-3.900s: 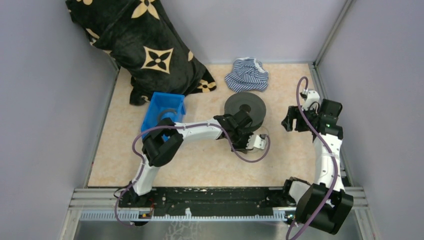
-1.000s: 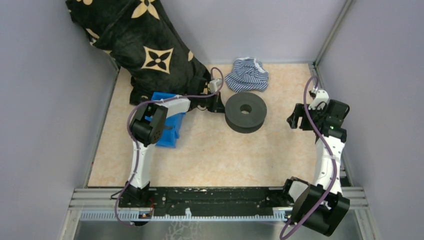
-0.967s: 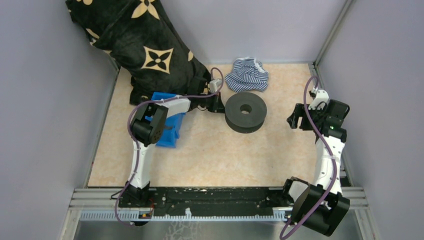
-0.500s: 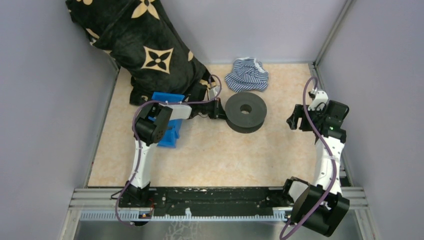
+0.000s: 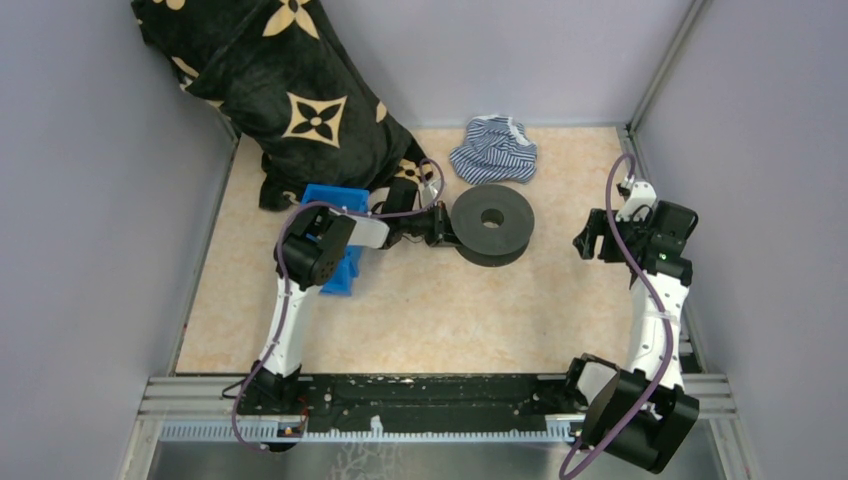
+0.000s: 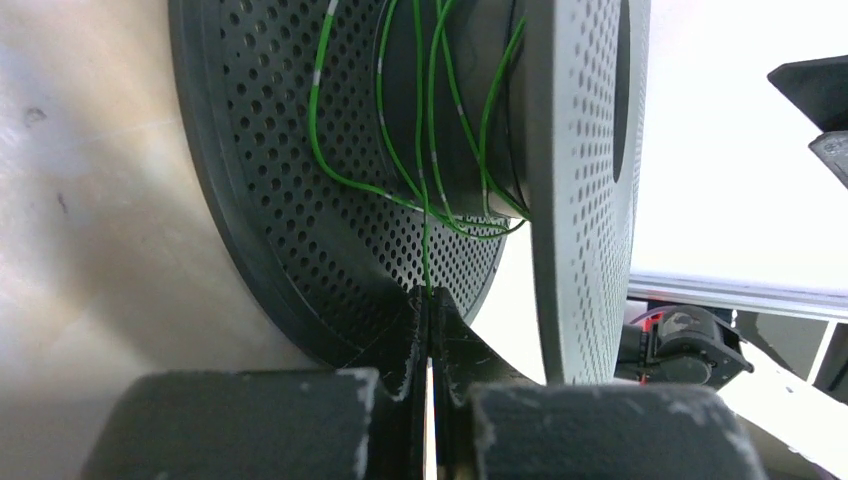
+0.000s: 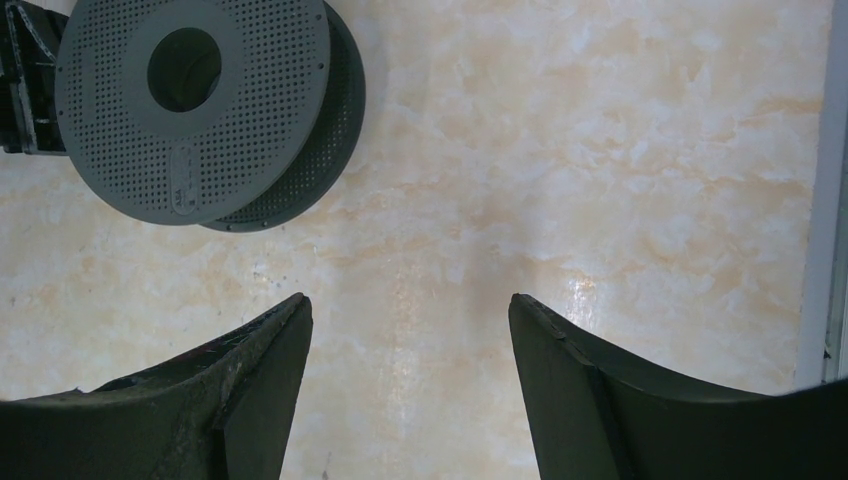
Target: Wrap the cables
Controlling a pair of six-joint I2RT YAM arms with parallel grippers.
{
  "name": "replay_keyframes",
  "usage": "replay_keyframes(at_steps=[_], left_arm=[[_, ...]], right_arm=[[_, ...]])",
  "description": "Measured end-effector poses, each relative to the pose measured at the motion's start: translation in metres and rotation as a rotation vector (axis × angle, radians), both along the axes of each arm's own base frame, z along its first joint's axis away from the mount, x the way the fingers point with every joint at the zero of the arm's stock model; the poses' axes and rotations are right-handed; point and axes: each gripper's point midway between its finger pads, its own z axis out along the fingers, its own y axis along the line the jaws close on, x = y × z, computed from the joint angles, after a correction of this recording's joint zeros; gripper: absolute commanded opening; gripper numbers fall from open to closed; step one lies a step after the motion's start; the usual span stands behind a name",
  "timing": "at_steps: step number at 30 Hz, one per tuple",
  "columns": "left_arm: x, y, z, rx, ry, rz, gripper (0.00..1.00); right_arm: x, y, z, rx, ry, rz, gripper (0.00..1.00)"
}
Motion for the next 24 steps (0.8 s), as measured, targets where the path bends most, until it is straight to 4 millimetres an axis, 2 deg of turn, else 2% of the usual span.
replay_keyframes(at_steps=[5,9,15,24], left_arm=[[-0.006,-0.004,0.000,-0.037,0.055,0.017,0.00],[-0.010,-0.005,0.000,-0.062,0.098,0.031,0.06],[-0.017,-0.003,-0.001,-0.085,0.145,0.048,0.05],[-0.016,-0.004,0.004,-0.108,0.154,0.050,0.05]], right_arm=[[0.000,0.000,0.000,0.000,0.000,0.000,0.72],[0.000,0.000,0.000,0.000,0.000,0.000,0.72],[0.000,0.000,0.000,0.000,0.000,0.001,0.73],[0.000,0.000,0.000,0.000,0.000,0.001,0.73]])
